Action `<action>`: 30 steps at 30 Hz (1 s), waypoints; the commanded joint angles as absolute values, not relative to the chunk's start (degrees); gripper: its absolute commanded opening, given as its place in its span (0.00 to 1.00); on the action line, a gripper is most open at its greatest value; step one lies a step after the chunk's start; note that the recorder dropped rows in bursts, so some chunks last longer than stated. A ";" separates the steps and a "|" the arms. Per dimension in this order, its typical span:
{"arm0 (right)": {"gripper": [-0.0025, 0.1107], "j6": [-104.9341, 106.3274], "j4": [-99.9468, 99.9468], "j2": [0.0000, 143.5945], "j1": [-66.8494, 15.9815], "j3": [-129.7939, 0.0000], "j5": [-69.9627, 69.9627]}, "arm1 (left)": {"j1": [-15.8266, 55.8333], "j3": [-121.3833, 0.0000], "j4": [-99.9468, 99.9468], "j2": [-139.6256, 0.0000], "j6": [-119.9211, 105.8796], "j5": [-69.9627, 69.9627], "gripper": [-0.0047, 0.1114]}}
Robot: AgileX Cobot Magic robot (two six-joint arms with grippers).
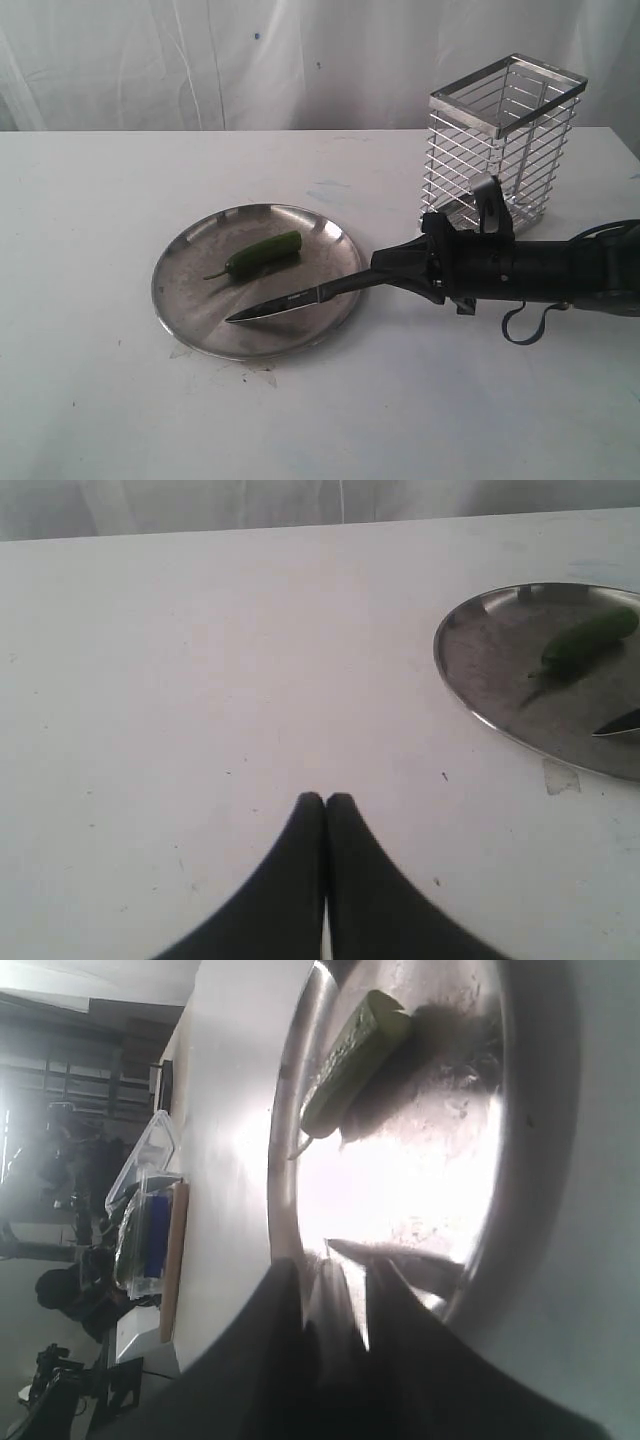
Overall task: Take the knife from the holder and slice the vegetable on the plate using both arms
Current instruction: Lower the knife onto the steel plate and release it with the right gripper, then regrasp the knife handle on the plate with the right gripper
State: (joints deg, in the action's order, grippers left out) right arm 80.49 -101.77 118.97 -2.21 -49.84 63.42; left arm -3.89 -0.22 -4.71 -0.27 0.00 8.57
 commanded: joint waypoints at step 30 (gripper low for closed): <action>0.46 82.02 -87.09 108.49 -1.66 -50.27 40.46 | -3.90 0.00 -5.10 0.00 0.00 8.58 0.04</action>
